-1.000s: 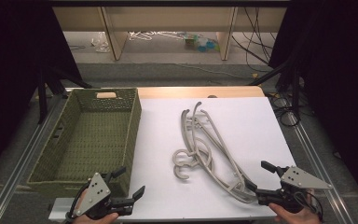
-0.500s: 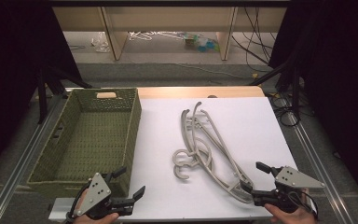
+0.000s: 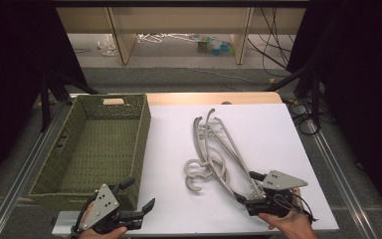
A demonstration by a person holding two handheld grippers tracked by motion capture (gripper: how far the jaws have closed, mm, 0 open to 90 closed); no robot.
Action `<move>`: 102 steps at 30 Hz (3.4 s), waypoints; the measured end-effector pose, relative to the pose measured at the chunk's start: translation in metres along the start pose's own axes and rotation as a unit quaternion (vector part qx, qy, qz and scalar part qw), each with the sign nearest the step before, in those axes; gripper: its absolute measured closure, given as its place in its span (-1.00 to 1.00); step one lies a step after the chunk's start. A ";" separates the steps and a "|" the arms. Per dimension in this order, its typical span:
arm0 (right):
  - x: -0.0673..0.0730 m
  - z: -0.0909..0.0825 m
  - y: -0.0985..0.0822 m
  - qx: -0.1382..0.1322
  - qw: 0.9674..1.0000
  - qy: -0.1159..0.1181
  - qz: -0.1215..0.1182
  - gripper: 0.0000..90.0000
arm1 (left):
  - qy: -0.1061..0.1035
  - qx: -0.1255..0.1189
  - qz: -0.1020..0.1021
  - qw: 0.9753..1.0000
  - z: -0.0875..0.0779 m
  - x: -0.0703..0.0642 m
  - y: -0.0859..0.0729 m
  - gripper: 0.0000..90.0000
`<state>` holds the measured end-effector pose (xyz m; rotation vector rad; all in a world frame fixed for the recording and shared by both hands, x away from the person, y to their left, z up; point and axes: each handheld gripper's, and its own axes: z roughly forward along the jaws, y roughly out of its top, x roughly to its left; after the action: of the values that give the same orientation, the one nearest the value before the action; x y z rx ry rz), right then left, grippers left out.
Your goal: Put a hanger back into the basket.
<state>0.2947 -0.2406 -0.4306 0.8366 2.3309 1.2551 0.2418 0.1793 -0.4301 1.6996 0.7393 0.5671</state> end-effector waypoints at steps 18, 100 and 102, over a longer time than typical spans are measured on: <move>0.002 0.079 0.013 0.166 0.986 -0.002 -0.033 0.02 | -0.002 0.001 0.005 1.000 0.000 0.000 0.000 -0.64; -0.046 -0.045 0.045 0.055 0.983 0.173 0.020 0.84 | -0.070 0.060 0.128 0.987 0.134 -0.024 0.040 -0.60; -0.043 -0.043 0.045 0.061 0.981 0.184 0.015 0.84 | -0.080 0.074 0.140 0.984 0.139 -0.025 0.038 -0.60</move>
<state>0.3177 -0.2760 -0.3685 0.7300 2.7177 1.3896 0.3298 0.0626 -0.4273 1.9791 0.4388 0.5716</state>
